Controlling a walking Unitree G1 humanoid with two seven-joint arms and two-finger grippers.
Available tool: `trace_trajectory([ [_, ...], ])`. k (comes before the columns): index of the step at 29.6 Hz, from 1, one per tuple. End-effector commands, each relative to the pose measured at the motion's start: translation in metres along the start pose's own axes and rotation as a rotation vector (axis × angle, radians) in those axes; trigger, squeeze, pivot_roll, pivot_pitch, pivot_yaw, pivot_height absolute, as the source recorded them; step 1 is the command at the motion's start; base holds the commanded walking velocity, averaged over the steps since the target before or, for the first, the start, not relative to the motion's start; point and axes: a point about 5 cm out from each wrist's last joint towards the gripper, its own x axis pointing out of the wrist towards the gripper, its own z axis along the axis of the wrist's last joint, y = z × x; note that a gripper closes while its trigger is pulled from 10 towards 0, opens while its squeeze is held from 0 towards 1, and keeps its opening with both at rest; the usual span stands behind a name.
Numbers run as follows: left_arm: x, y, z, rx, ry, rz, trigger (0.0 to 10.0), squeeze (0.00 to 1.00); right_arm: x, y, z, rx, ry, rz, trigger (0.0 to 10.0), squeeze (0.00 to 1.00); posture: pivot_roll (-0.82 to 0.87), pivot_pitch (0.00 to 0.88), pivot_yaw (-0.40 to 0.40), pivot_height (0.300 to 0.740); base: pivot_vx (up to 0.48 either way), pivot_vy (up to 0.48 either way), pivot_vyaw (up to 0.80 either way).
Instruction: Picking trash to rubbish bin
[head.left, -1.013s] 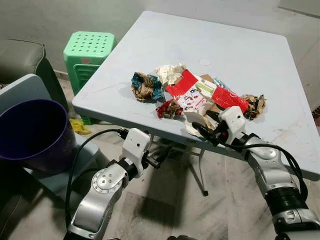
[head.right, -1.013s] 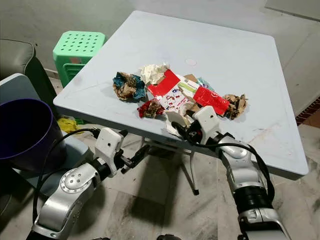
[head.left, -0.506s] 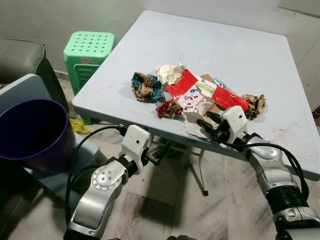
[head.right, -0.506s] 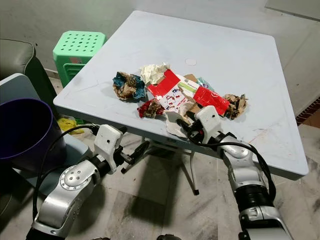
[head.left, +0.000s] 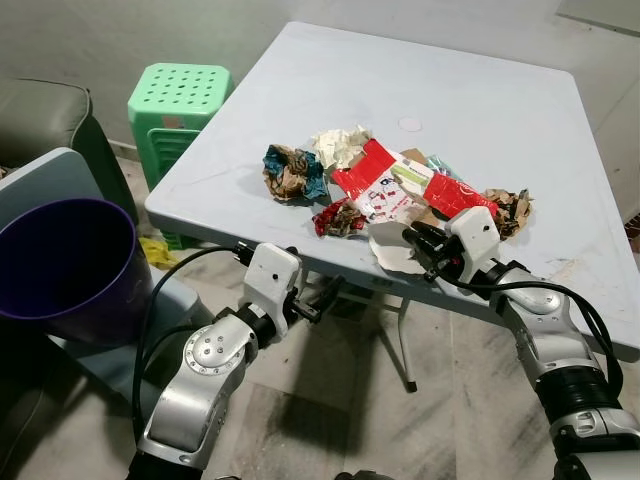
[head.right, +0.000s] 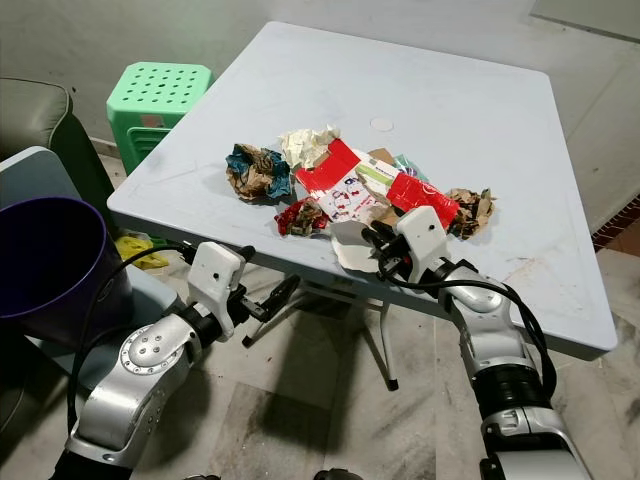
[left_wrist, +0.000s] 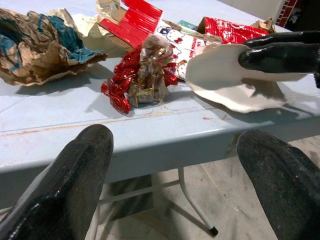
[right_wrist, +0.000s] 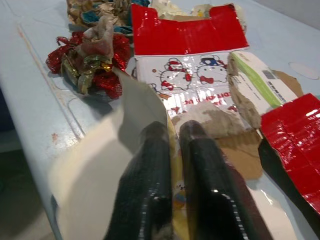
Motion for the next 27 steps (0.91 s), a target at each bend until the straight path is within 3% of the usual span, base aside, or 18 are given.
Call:
trace_trajectory([
  [1, 0.001, 0.000, -0.003, 0.000, 0.013, 0.003, 10.0, 0.00, -0.005, -0.005, 0.000, 0.000, -0.009, -0.006, 0.0, 0.00, -0.03, 0.173, -0.066, 0.740, 0.000, 0.000, 0.00],
  [8, 0.003, 0.002, -0.001, -0.001, 0.001, 0.021, 10.0, 0.00, -0.006, -0.005, 0.001, 0.005, -0.022, -0.009, 0.0, 0.00, -0.03, 0.163, -0.082, 0.740, 0.000, 0.000, 0.00],
  [12, 0.006, 0.005, 0.004, -0.026, -0.028, 0.051, 10.0, 0.00, -0.008, -0.010, 0.008, 0.100, -0.097, -0.057, 0.0, 0.00, -0.02, 0.154, -0.088, 0.740, 0.000, 0.000, 0.00],
  [13, 0.006, 0.009, 0.004, -0.024, -0.036, 0.071, 10.0, 0.00, -0.010, -0.011, 0.010, 0.163, -0.147, -0.067, 0.0, 0.00, -0.02, 0.151, -0.088, 0.740, 0.000, 0.000, 0.00],
  [14, 0.006, 0.012, 0.006, -0.021, -0.052, 0.088, 10.0, 0.00, -0.013, -0.012, 0.012, 0.213, -0.191, -0.091, 1.5, 0.00, -0.02, 0.146, -0.088, 0.740, 0.000, 0.000, 0.00],
  [16, 0.006, 0.014, 0.008, -0.022, -0.058, 0.090, 10.0, 0.00, -0.015, -0.012, 0.012, 0.235, -0.208, -0.110, 1.5, 0.00, -0.02, 0.146, -0.088, 0.740, 0.000, 0.000, 0.00],
  [17, 0.007, 0.016, 0.010, -0.028, -0.073, 0.100, 10.0, 0.00, -0.017, -0.012, 0.014, 0.270, -0.240, -0.121, 4.0, 0.00, -0.02, 0.141, -0.085, 0.740, 0.000, 0.000, 0.00],
  [19, 0.008, 0.021, 0.014, -0.052, -0.106, 0.119, 10.0, 0.00, -0.022, -0.012, 0.017, 0.343, -0.316, -0.145, 5.7, 0.00, -0.02, 0.127, -0.079, 0.740, 0.000, 0.000, 0.00],
  [20, 0.008, 0.026, 0.014, -0.062, -0.111, 0.138, 10.0, 0.00, -0.023, -0.012, 0.017, 0.357, -0.330, -0.177, 8.9, 0.00, -0.02, 0.115, -0.075, 0.740, 0.000, 0.000, 0.00],
  [21, 0.008, 0.026, 0.014, -0.062, -0.111, 0.138, 10.0, 0.00, -0.023, -0.012, 0.017, 0.357, -0.330, -0.177, 8.9, 0.00, -0.02, 0.115, -0.075, 0.740, 0.000, 0.000, 0.00],
  [22, 0.009, 0.033, 0.015, -0.076, -0.114, 0.166, 10.0, 0.00, -0.025, -0.012, 0.018, 0.374, -0.347, -0.218, 10.0, 0.00, -0.02, 0.111, -0.073, 0.740, 0.000, 0.000, 0.00],
  [24, 0.013, 0.051, 0.016, -0.092, -0.104, 0.244, 10.0, 0.00, -0.030, -0.010, 0.018, 0.399, -0.362, -0.342, 10.0, 0.00, -0.03, 0.083, -0.060, 0.740, 0.000, 0.000, 0.00],
  [27, 0.016, 0.066, 0.015, -0.120, -0.081, 0.284, 10.0, 0.00, -0.035, -0.006, 0.020, 0.385, -0.386, -0.432, 10.0, 0.00, -0.04, 0.057, -0.049, 0.740, 0.000, 0.000, 0.00],
])
